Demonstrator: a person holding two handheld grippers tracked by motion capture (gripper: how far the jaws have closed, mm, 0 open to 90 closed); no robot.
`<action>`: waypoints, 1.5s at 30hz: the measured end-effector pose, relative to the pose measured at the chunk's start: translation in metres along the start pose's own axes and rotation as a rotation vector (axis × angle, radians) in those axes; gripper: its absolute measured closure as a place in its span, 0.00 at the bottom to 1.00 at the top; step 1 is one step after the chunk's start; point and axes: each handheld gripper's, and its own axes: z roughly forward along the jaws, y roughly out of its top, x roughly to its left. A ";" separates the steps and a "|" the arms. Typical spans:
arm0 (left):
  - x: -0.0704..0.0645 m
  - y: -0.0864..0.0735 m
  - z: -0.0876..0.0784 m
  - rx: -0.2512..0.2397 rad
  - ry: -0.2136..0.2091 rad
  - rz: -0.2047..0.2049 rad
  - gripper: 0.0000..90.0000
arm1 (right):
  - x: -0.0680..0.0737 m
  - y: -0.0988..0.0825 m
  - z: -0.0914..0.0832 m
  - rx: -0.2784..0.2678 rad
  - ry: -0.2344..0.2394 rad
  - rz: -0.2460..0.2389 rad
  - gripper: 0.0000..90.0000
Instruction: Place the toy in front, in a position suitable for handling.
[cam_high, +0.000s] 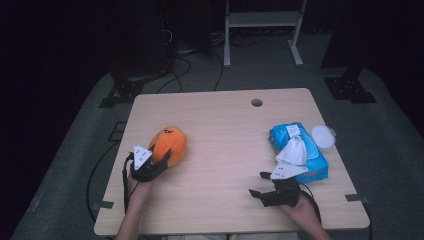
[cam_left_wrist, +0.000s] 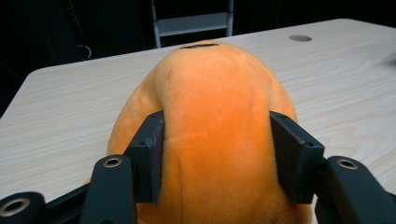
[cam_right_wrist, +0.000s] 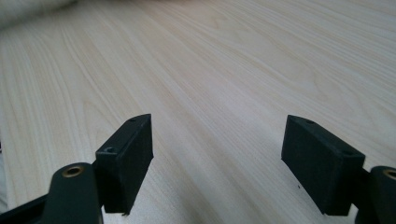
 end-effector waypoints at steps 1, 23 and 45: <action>0.002 0.001 -0.001 -0.015 -0.008 -0.030 0.49 | 0.000 0.000 0.000 0.002 0.000 -0.001 0.26; 0.009 0.004 -0.008 -0.061 -0.060 -0.177 0.62 | 0.001 -0.001 -0.003 -0.002 -0.007 0.000 0.26; 0.011 0.000 -0.007 -0.053 -0.031 -0.177 0.75 | 0.001 -0.002 -0.002 -0.003 -0.012 0.008 0.26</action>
